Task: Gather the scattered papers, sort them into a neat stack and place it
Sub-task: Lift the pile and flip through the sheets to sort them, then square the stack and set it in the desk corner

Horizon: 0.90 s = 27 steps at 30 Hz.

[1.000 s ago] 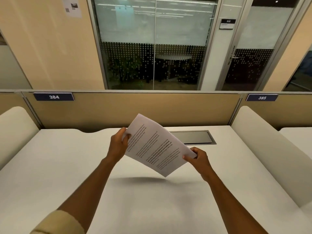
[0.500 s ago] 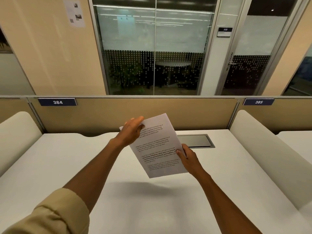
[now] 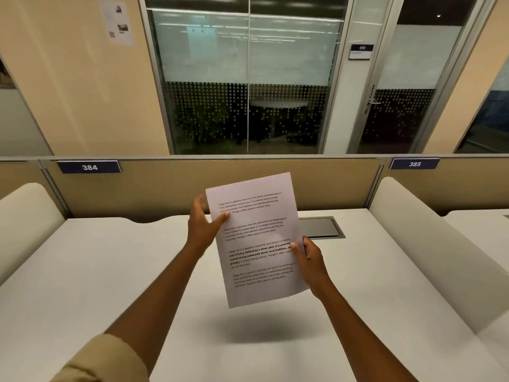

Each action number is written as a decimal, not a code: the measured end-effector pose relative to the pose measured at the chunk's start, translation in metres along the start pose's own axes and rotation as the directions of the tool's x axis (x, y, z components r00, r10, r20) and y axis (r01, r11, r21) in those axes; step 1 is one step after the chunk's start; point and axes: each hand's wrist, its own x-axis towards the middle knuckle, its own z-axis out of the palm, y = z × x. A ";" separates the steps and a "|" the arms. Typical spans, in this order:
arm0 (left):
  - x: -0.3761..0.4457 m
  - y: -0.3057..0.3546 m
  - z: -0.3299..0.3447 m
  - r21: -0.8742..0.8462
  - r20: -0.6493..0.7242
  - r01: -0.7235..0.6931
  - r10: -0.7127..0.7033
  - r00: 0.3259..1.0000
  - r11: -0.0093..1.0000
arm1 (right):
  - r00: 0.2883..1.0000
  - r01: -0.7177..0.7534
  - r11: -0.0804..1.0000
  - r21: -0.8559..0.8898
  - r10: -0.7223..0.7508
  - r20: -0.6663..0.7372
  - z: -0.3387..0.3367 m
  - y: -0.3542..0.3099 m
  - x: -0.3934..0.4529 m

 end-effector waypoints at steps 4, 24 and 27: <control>-0.032 -0.032 0.017 -0.257 0.093 0.247 -0.231 0.969 0.934 | 0.997 -0.073 0.987 0.141 0.077 -0.023 0.002 0.004 -0.009; -0.105 -0.083 0.045 -0.153 -0.099 0.314 -0.331 0.939 0.937 | 0.962 -0.273 0.957 0.102 0.271 0.026 0.018 0.050 -0.030; -0.108 -0.084 0.043 -0.113 -0.134 0.332 -0.346 0.929 0.936 | 0.950 -0.307 0.948 0.089 0.300 0.081 0.019 0.052 -0.029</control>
